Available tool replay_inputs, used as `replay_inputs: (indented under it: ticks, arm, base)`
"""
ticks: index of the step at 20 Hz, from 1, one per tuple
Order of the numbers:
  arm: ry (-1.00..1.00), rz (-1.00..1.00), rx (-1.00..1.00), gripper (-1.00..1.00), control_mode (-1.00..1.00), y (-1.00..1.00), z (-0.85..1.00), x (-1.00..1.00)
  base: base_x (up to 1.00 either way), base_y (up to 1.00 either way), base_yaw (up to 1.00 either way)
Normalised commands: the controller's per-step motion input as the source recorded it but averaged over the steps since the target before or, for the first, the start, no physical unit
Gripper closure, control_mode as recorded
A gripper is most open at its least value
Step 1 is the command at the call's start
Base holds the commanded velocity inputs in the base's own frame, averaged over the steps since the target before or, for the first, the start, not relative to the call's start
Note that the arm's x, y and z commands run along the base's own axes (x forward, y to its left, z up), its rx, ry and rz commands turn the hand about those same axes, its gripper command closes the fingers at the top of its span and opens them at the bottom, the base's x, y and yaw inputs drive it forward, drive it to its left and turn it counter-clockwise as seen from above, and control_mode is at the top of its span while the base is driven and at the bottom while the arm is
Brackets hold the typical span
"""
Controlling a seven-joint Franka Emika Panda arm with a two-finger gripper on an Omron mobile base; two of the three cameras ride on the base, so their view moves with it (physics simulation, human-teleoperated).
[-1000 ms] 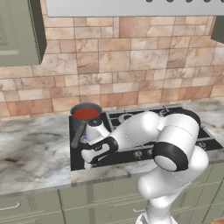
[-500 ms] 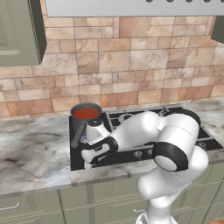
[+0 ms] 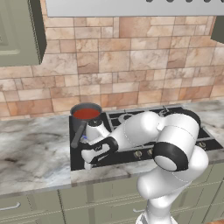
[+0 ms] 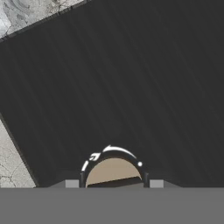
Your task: Wait until the marinara sauce is simmered to a deep red color and then turn off the stove.
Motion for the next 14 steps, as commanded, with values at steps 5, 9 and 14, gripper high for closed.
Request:
replay_inputs:
  ticks: [5, 9, 14]
  arm:
    - [0.00, 0.00, 0.00, 1.00, -1.00, 0.00, 0.00, 0.00]
    - [0.00, 0.00, 0.00, 1.00, -1.00, 0.00, 0.00, 0.00]
    - [0.00, 0.00, 0.00, 1.00, -1.00, 0.00, 0.00, 0.00]
  base:
    - [0.00, 0.00, 0.00]
    - [0.00, 0.00, 0.00]
    - [0.00, 0.00, 0.00]
